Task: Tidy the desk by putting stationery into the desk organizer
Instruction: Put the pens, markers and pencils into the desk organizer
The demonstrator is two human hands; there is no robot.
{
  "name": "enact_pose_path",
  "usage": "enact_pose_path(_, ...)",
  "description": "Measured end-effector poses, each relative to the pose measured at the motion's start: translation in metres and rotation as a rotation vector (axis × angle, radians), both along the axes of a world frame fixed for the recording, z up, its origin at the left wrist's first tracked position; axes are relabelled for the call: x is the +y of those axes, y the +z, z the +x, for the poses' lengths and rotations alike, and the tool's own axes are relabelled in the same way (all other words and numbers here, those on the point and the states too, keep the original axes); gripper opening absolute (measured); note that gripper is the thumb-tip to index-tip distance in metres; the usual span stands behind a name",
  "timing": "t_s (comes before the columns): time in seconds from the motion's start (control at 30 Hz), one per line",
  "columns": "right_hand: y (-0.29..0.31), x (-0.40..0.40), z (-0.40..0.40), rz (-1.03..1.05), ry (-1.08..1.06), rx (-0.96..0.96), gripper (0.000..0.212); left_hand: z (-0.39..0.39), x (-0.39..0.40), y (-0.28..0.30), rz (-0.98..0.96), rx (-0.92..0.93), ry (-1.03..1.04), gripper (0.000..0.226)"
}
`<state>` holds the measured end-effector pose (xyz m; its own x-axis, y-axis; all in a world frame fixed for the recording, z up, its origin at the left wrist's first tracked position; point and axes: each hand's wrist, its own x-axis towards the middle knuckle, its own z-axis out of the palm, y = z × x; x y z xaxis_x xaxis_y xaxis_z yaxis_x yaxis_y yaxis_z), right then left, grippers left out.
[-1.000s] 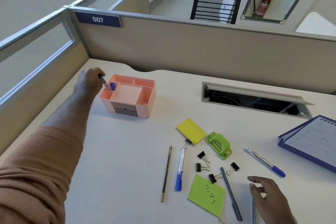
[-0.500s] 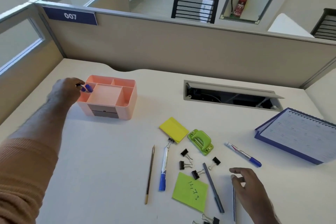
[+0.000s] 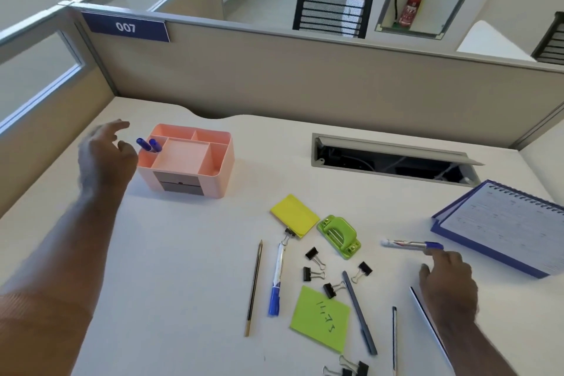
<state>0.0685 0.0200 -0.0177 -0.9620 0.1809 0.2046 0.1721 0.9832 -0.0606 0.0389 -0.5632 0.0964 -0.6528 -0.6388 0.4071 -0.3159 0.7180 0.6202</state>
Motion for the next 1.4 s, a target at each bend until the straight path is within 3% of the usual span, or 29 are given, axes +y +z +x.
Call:
enact_pose_path(0.17, -0.009, 0.006, -0.020, 0.126, 0.162, -0.028, 0.054, 0.020, 0.022, -0.005, -0.002, 0.063, 0.002, 0.042)
enact_pose_path(0.23, -0.015, 0.008, -0.026, 0.184, 0.213, -0.024, 0.047, 0.025, 0.025, -0.013, -0.028, 0.080, -0.046, 0.044)
enact_pose_path(0.33, -0.017, 0.010, -0.030, 0.307, 0.246, 0.041, 0.018, 0.029, 0.029, -0.025, -0.089, 0.104, -0.086, 0.048)
enact_pose_path(0.47, 0.002, 0.000, -0.031, 0.260, 0.279, 0.059, 0.029, 0.042, 0.057, -0.033, -0.108, 0.084, -0.096, 0.041)
enact_pose_path(0.53, 0.022, -0.021, -0.030, -0.019, 0.240, 0.051, 0.013, 0.047, 0.071, -0.037, -0.087, 0.083, -0.116, 0.038)
enact_pose_path(0.6, 0.043, -0.052, -0.024, -0.441, 0.212, 0.044, 0.007, 0.051, 0.086, -0.042, -0.050, 0.095, -0.180, 0.036)
enact_pose_path(0.67, 0.060, -0.089, -0.014, -0.849, 0.172, 0.018, 0.007, 0.056, 0.106, -0.044, 0.012, 0.105, -0.318, 0.035)
enact_pose_path(0.73, 0.073, -0.126, -0.001, -1.251, 0.111, -0.079, 0.007, 0.066, 0.132, -0.042, 0.193, 0.054, -0.503, 0.034)
enact_pose_path(0.8, 0.083, -0.162, 0.015, -1.587, 0.075, -0.219, 0.016, 0.076, 0.158, -0.040, 0.436, -0.025, -0.680, 0.028)
enact_pose_path(0.87, 0.088, -0.189, 0.029, -1.745, 0.058, -0.325, 0.023, 0.084, 0.176, -0.040, 0.622, -0.065, -0.791, 0.027)
enact_pose_path(0.93, 0.091, -0.208, 0.037, -1.817, 0.056, -0.407, 0.057, 0.088, 0.183, -0.039, 0.686, -0.061, -0.823, 0.027)
enact_pose_path(1.0, 0.090, -0.220, 0.041, -1.869, 0.048, -0.444, 0.075, 0.090, 0.182, -0.035, 0.699, -0.053, -0.794, 0.029)
enact_pose_path(1.1, 0.088, -0.225, 0.042, -1.869, 0.049, -0.512, 0.040, 0.089, 0.174, -0.025, 0.745, -0.071, -0.718, 0.026)
enact_pose_path(1.17, 0.081, -0.219, 0.039, -1.689, 0.127, -0.559, 0.027, 0.085, 0.161, -0.016, 0.712, -0.063, -0.661, 0.023)
enact_pose_path(1.27, 0.069, -0.192, 0.034, -1.421, 0.119, -0.446, 0.027, 0.075, 0.114, 0.000, 0.637, 0.013, -0.552, 0.026)
enact_pose_path(1.4, 0.059, -0.136, 0.036, -1.299, 0.029, -0.289, 0.028, 0.058, 0.031, 0.025, 0.433, 0.164, -0.358, 0.029)
